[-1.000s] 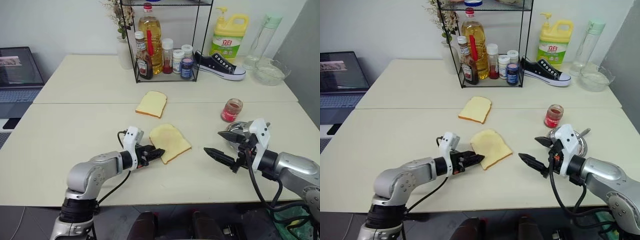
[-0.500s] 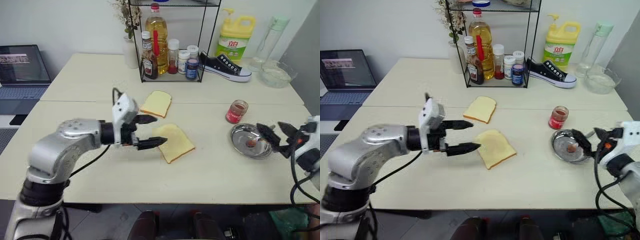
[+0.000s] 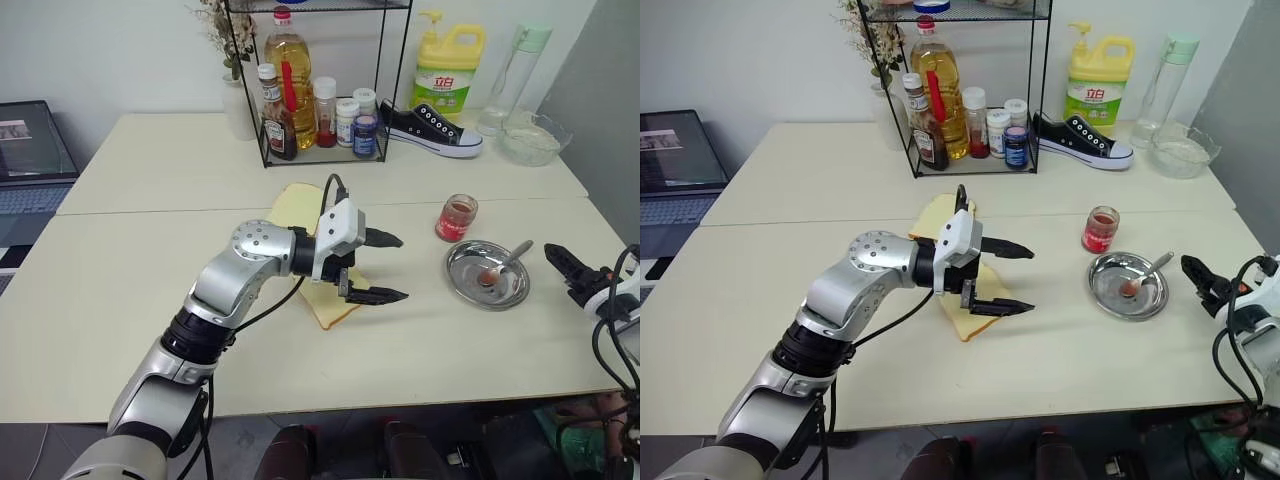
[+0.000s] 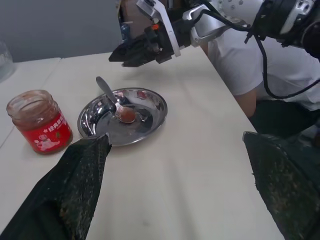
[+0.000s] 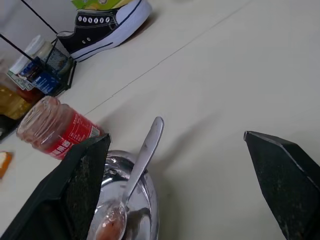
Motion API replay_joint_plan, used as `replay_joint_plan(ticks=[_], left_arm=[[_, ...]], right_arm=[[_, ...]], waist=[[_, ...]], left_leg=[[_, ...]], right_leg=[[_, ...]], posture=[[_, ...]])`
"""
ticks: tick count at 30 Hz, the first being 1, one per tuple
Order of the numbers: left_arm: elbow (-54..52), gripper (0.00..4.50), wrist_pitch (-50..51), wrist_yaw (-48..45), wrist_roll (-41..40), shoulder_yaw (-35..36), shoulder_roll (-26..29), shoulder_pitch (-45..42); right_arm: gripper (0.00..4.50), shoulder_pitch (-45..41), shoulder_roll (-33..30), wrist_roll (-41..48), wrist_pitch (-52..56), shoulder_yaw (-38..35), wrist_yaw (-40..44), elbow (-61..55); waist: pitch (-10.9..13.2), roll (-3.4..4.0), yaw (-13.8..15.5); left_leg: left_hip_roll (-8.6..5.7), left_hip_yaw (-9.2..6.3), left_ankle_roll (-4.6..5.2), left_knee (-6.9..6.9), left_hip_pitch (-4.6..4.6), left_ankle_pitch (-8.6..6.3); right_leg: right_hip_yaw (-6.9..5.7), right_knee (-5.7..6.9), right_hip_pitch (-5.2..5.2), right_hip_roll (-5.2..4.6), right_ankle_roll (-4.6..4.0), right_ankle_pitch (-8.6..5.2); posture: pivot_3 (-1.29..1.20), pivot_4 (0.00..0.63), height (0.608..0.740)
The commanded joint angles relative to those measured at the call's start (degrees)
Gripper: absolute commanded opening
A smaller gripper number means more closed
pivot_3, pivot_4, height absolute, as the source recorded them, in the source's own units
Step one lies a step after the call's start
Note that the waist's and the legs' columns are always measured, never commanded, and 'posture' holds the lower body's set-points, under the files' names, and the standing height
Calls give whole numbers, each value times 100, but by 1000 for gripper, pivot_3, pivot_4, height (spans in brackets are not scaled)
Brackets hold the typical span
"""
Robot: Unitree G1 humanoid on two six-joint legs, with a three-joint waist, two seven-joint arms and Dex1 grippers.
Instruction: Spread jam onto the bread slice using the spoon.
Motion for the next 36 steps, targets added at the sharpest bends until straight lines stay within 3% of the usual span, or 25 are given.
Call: replay_joint_plan(ticks=[1, 11, 22, 25, 34, 35, 36], left_arm=[[-204, 4478, -29, -37, 21, 36, -32, 46], [-606, 4478, 398, 176, -100, 194, 8, 236], [-814, 4478, 572, 314, -82, 288, 75, 312], [-738, 4500, 511, 304, -50, 291, 78, 255], [-564, 4500, 358, 303, -16, 258, 3, 130], [-558, 4500, 355, 307, -14, 254, -9, 126], [-553, 4500, 351, 312, -8, 250, -22, 123]], right_arm=[[4500, -479, -325, -182, -232, 71, 557, 995], [4500, -1627, -598, -1031, -575, 912, 1845, 3039], [4500, -2156, -487, -1408, -741, 1124, 2429, 3684], [3666, -2166, -474, -1400, -712, 1101, 2534, 3682], [381, -2106, -540, -1381, -699, 991, 2559, 3611], [62, -2093, -549, -1372, -685, 980, 2561, 3592], [25, -2074, -555, -1364, -664, 966, 2565, 3557]], waist=[[1, 4, 8], [1, 4, 0], [1, 4, -7], [1, 4, 2], [1, 4, 0], [1, 4, 1], [1, 3, 2]], left_leg=[[-1, 0, 0, 0, -1, 0], [1, -1, 0, 3, -1, 0], [4, -2, -2, 3, 0, 0], [3, -1, -2, 5, -1, 0], [2, 0, -2, 4, -1, 0], [3, -2, -2, 5, -1, 0], [3, -1, -2, 5, 0, 0]], right_leg=[[0, 0, 0, -1, 0, 0], [0, 0, 1, -1, 0, 0], [-1, -1, 2, -1, 0, 0], [-1, -1, 2, -1, 0, 0], [0, -1, 2, -2, 0, 0], [-2, -2, 4, -1, 0, 0], [-1, -2, 5, -1, 0, 0]], posture=[[0, 150, 740], [0, 150, 740], [0, 150, 740], [0, 150, 740], [0, 150, 740], [0, 150, 740], [0, 150, 740]])
